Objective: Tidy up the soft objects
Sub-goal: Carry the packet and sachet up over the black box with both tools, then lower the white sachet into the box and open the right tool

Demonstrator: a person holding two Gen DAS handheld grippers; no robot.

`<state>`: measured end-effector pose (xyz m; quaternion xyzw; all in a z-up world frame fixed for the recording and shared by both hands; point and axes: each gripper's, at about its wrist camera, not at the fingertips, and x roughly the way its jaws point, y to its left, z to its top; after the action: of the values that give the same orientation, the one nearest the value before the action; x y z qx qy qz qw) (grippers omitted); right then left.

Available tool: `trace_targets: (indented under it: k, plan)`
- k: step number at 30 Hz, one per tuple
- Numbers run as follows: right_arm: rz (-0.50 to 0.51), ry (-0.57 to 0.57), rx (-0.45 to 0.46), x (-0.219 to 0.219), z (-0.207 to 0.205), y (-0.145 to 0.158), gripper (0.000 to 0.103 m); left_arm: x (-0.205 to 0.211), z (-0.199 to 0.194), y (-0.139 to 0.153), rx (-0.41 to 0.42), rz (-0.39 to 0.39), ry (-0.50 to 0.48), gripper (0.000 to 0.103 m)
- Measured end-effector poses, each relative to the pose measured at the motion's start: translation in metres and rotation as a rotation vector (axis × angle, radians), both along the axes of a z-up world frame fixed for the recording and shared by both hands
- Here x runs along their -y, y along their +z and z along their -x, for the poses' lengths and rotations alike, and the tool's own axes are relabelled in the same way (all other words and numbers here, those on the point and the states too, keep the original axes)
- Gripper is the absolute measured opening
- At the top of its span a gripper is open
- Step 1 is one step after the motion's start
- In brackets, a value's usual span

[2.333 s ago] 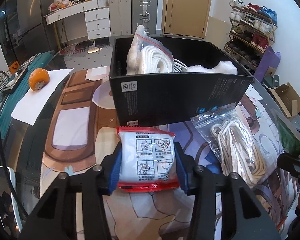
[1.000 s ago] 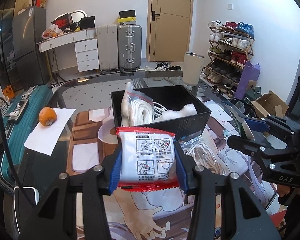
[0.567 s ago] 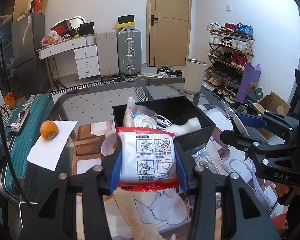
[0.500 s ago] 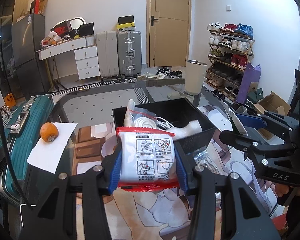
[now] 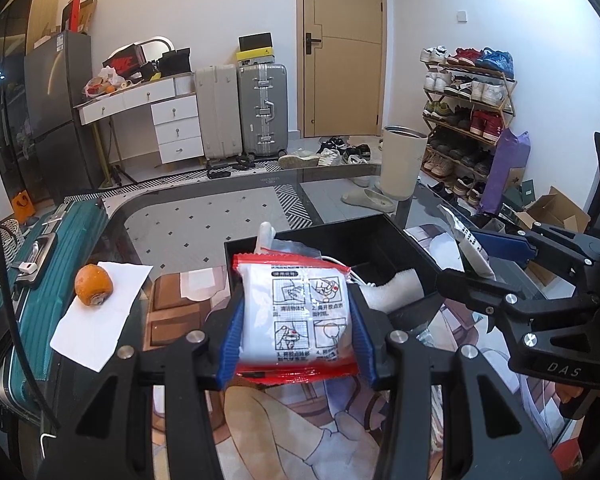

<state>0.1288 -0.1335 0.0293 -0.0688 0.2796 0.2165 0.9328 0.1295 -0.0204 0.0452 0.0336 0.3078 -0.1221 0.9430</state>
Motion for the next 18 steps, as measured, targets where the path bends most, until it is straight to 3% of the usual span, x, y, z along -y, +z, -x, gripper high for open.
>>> trace_targets:
  k: [18]
  plan:
    - [0.028,0.031,-0.026,-0.008,-0.035,-0.004,0.052,0.000,-0.026,-0.006,-0.012,0.008,0.015,0.046]
